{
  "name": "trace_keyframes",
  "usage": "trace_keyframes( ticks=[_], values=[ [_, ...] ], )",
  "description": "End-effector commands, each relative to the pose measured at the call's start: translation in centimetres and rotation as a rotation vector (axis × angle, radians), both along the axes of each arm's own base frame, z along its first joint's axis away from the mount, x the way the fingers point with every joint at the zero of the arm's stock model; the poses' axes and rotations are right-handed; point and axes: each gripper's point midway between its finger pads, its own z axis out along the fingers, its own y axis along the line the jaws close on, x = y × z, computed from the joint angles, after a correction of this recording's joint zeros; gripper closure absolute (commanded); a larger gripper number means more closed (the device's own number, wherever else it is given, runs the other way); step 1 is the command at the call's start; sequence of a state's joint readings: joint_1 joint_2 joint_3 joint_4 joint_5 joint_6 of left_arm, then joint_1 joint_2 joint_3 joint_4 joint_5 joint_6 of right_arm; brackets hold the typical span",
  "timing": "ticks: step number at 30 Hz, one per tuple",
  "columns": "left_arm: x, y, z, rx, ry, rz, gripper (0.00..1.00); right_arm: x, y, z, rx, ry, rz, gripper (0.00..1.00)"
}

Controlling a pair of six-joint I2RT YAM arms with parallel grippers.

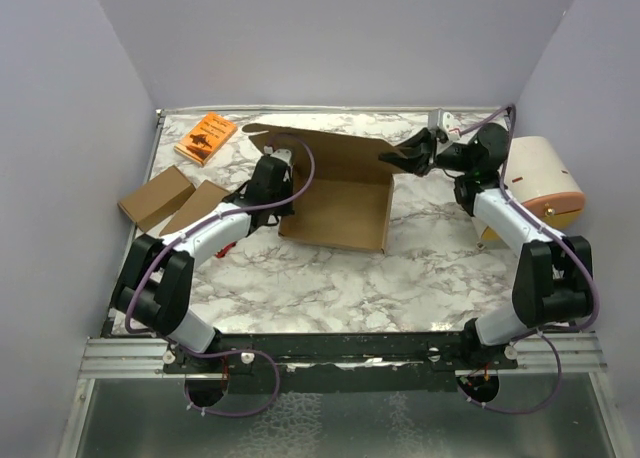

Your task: Fold the paper box

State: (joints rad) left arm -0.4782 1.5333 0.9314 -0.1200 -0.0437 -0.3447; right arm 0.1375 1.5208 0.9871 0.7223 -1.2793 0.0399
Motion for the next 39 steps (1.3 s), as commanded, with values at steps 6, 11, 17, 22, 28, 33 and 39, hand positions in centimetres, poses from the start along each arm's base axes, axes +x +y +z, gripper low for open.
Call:
trace_keyframes(
  ticks=[6, 11, 17, 22, 28, 33, 39],
  values=[
    [5.2, -0.5, 8.4, 0.043, -0.312, 0.002, 1.00, -0.9, 1.4, 0.5, -0.059, -0.062, 0.041, 0.88],
    [6.1, 0.0, 9.6, 0.044, -0.412, 0.031, 1.00, -1.2, 1.8, 0.7, -0.077, -0.099, 0.033, 0.96],
    [6.5, 0.7, 10.0, 0.057, -0.561, 0.029, 1.00, -1.7, 2.6, 2.4, -0.054, -0.108, 0.049, 0.99],
    [6.4, 0.8, 10.2, 0.048, -0.684, 0.012, 1.00, -2.3, 3.9, 2.5, -0.050, -0.110, 0.061, 0.99],
    [6.9, 1.5, 9.6, 0.056, -0.688, 0.064, 1.00, -2.4, 4.0, 2.4, -0.049, -0.110, 0.046, 0.99],
    [6.9, 2.3, 8.0, 0.092, -0.681, 0.086, 1.00, -2.6, 4.0, 2.4, -0.046, -0.110, 0.045, 0.99],
    [6.6, 2.3, 7.2, 0.038, -0.638, 0.074, 0.80, -2.4, 4.0, 2.1, -0.045, -0.102, 0.037, 0.99]
  ],
)
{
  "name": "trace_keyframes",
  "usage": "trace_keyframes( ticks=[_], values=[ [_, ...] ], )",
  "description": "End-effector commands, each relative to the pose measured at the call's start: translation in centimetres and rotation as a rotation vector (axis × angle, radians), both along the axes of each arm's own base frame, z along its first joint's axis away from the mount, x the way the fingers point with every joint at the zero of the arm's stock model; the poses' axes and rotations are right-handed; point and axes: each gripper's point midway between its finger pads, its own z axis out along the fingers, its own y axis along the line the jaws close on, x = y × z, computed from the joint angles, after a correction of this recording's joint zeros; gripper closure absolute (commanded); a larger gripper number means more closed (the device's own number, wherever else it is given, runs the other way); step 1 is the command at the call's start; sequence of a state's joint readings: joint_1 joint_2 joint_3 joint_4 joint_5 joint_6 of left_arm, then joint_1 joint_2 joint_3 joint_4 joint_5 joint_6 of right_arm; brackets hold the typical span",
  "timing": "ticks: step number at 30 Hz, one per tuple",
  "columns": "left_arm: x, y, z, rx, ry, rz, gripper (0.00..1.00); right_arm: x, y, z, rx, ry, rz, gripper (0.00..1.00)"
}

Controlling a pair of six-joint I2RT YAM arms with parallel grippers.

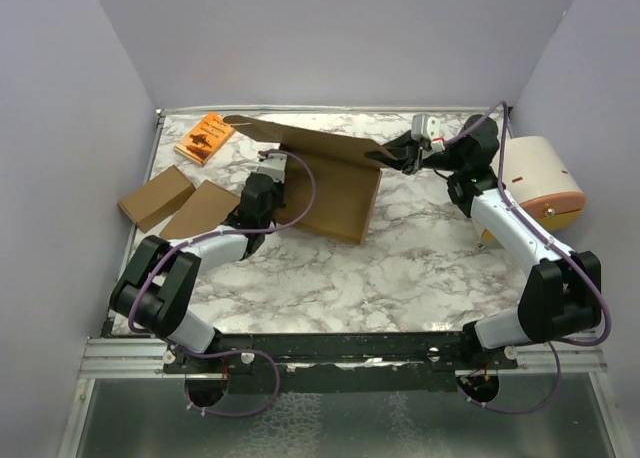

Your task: Fold the paper box

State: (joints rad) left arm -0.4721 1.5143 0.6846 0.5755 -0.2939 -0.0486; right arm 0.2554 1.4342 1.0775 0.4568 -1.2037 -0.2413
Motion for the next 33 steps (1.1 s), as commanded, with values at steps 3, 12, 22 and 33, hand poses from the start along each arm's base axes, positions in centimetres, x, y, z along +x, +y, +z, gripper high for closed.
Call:
trace_keyframes(
  ticks=[3, 12, 22, 33],
  values=[
    [0.8, -0.9, 2.2, -0.116, -0.060, -0.060, 0.80, -0.4, 0.6, -1.7, -0.011, 0.091, 0.001, 0.99],
    [0.2, 0.4, 0.1, -0.214, 0.062, -0.130, 0.70, 0.3, 0.5, -2.4, -0.021, 0.098, -0.027, 0.99],
    [-1.9, 0.5, -1.8, -0.276, 0.156, -0.116, 0.50, 0.6, 0.5, -2.8, -0.024, 0.107, -0.039, 0.99],
    [-4.1, 0.6, -3.1, -0.333, 0.228, -0.056, 0.45, 1.0, 0.5, -3.6, -0.030, 0.122, -0.051, 0.99]
  ],
)
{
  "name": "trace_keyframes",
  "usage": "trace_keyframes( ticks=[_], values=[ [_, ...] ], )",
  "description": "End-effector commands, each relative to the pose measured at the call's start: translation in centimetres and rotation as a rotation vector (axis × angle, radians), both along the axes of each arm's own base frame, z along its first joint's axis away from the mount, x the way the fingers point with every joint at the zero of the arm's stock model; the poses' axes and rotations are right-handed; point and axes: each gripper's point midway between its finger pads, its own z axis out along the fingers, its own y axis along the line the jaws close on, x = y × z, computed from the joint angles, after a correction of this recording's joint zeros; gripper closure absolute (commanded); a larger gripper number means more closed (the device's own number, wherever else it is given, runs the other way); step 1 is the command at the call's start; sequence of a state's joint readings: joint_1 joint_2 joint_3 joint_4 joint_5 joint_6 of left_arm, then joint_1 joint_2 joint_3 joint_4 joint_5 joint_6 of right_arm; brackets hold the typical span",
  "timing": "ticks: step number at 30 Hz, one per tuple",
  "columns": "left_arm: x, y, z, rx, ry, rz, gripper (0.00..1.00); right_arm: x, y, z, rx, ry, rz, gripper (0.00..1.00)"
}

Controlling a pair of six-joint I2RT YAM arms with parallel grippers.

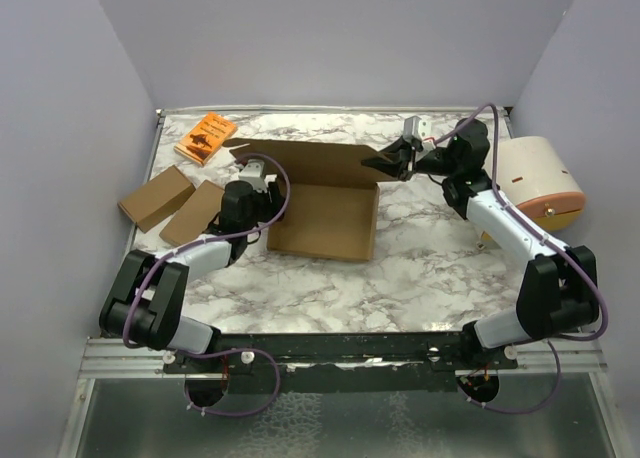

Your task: Fold the paper box

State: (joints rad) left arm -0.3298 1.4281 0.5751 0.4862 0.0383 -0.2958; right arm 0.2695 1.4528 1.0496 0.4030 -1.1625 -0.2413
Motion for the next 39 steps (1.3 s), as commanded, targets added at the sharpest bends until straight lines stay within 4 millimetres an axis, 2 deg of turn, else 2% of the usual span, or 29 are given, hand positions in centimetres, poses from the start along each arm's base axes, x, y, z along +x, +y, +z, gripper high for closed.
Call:
trace_keyframes(
  ticks=[1, 3, 6, 11, 15, 17, 21, 23, 27, 30, 39],
  values=[
    [-0.7, -0.2, -0.1, -0.048, 0.040, 0.036, 0.46, 0.5, 0.2, -1.1, -0.009, 0.024, -0.023, 0.99],
    [-0.9, -0.2, -0.8, -0.054, 0.067, 0.046, 0.51, 0.5, 0.2, -1.1, -0.009, 0.027, -0.023, 0.99],
    [-1.0, -0.3, -1.4, -0.057, 0.090, 0.057, 0.67, 0.6, 0.2, -1.3, -0.010, 0.031, -0.024, 0.99],
    [-0.9, -0.4, -2.2, -0.022, 0.125, 0.058, 0.71, 0.7, 0.2, -1.7, -0.012, 0.040, -0.023, 0.99],
    [-0.8, -0.3, -2.6, 0.002, 0.130, 0.058, 0.97, 0.9, 0.2, -1.9, -0.013, 0.047, -0.025, 0.99],
    [-0.6, -0.2, -2.6, 0.010, 0.127, 0.061, 1.00, 0.9, 0.2, -2.2, -0.014, 0.056, -0.028, 0.99],
    [0.0, -0.4, -1.8, 0.023, 0.111, 0.051, 0.99, 1.3, 0.2, -2.7, -0.016, 0.067, -0.042, 0.99],
    [0.5, -0.4, -1.2, 0.032, 0.102, 0.052, 0.90, 1.5, 0.1, -3.0, -0.018, 0.071, -0.055, 0.99],
    [0.9, -0.5, -0.8, 0.039, 0.105, 0.047, 0.67, 1.9, -0.1, -3.5, -0.024, 0.076, -0.088, 0.99],
    [0.7, -0.5, -0.6, 0.031, 0.110, 0.045, 0.59, 2.2, -0.2, -3.9, -0.029, 0.080, -0.108, 0.99],
    [-0.9, -0.6, -0.3, -0.009, 0.141, -0.003, 0.57, 3.0, -0.9, -4.8, -0.025, 0.102, -0.149, 0.99]
  ],
)
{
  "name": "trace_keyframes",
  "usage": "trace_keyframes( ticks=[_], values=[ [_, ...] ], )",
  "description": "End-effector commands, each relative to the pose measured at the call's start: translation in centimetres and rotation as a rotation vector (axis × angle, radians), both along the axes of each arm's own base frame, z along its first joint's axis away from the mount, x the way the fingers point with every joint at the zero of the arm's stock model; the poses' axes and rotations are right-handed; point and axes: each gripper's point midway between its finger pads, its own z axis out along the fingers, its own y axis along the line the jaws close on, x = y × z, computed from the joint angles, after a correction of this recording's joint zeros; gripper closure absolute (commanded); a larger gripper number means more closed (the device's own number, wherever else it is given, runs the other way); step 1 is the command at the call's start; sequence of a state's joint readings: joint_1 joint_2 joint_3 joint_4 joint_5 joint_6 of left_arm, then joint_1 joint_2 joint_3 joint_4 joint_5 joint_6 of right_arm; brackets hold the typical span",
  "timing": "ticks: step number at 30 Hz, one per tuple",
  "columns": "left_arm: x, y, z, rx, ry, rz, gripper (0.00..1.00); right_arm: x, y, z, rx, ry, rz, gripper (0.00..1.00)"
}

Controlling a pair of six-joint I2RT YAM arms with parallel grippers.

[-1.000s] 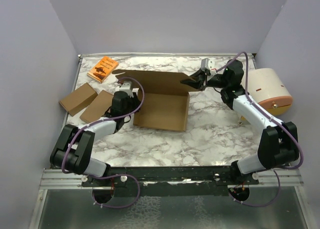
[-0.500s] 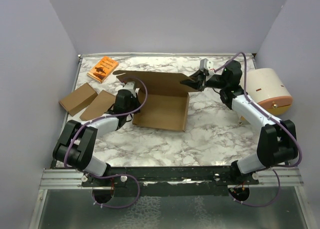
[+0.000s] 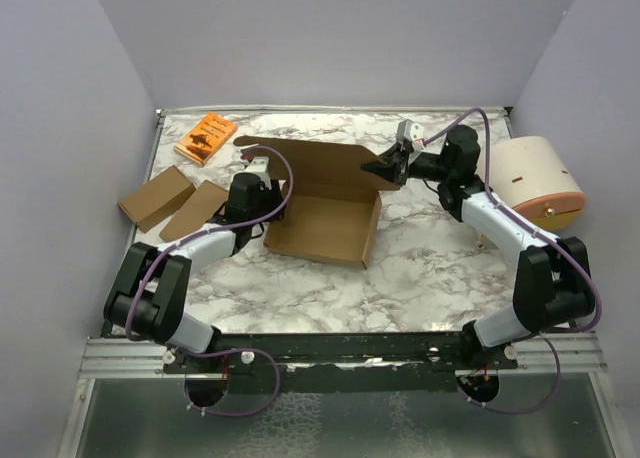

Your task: Fold the paper box

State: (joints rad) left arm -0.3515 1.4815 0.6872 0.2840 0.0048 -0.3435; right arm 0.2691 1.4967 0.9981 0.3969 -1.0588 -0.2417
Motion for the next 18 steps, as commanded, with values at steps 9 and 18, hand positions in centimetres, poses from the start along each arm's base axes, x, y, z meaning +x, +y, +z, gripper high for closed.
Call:
trace_keyframes(
  ticks=[9, 18],
  values=[
    [-2.2, -0.2, 2.6, -0.113, 0.047, -0.094, 0.57, 1.1, -1.4, -1.1, 0.016, 0.021, -0.036, 0.99],
    [-2.4, -0.3, 2.7, -0.157, 0.057, -0.093, 0.56, 1.3, -1.5, -2.4, 0.017, 0.049, -0.025, 0.97]
  ],
)
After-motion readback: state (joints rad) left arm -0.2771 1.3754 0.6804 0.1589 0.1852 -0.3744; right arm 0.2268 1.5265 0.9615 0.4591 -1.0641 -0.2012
